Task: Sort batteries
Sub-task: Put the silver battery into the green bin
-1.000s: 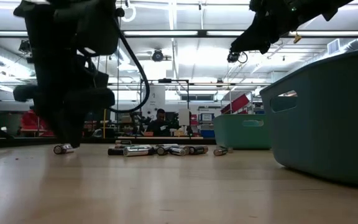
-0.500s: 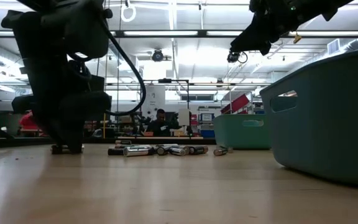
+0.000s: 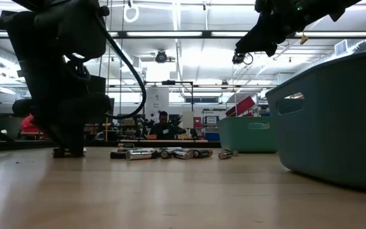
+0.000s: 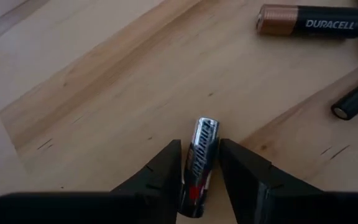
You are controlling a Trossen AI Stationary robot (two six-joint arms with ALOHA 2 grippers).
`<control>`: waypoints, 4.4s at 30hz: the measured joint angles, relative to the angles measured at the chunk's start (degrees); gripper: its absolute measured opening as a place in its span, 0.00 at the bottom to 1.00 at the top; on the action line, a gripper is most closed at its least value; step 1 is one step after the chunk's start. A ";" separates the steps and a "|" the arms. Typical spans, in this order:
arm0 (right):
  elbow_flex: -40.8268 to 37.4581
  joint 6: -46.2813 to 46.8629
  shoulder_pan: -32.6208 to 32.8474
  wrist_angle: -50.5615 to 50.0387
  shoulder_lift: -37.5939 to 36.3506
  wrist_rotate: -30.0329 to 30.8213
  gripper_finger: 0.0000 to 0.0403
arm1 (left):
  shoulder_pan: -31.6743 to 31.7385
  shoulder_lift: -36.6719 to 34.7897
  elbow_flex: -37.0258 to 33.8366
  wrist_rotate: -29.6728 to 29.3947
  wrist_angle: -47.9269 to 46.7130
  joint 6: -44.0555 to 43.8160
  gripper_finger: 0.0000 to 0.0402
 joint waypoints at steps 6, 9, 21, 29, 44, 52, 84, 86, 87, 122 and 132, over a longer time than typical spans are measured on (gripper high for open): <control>0.00 -0.02 0.00 -0.02 0.00 0.00 0.23 | -1.76 -0.02 -0.80 -2.02 0.75 1.82 0.12; 0.00 -0.09 0.00 -0.17 0.00 0.00 0.23 | -2.37 -0.02 -0.88 -2.93 0.85 2.88 0.05; 0.00 -1.33 -0.15 -0.02 0.00 3.06 0.23 | -3.90 -3.23 2.62 -2.25 -4.88 6.06 0.04; 0.00 -0.73 -0.15 0.07 0.00 5.57 0.23 | -3.84 -6.45 4.36 -8.33 -8.78 6.49 0.04; 0.00 -0.02 0.45 1.35 0.00 5.57 0.23 | -3.86 -16.76 4.43 -26.67 7.64 27.68 0.04; 0.00 -3.45 4.95 7.01 0.00 5.48 0.23 | -3.00 -16.70 3.62 -33.00 34.19 56.08 0.04; -2.73 -11.97 17.69 59.19 23.90 8.27 0.30 | 6.89 -2.49 -7.79 -5.85 110.42 105.16 0.05; -2.73 -12.70 17.89 59.18 23.96 9.40 0.32 | 6.91 -2.49 -7.79 -6.18 110.42 106.15 0.05; -2.73 -13.26 17.95 59.26 23.96 10.10 0.33 | 6.91 -2.49 -7.79 -6.22 110.38 106.35 0.05; -2.69 -20.34 21.68 57.26 23.93 18.99 0.44 | 9.33 -2.49 -7.74 0.75 112.22 109.65 0.05; -2.69 -19.98 21.68 57.30 23.93 17.43 0.38 | 9.49 -2.49 -7.70 1.19 113.00 112.54 0.05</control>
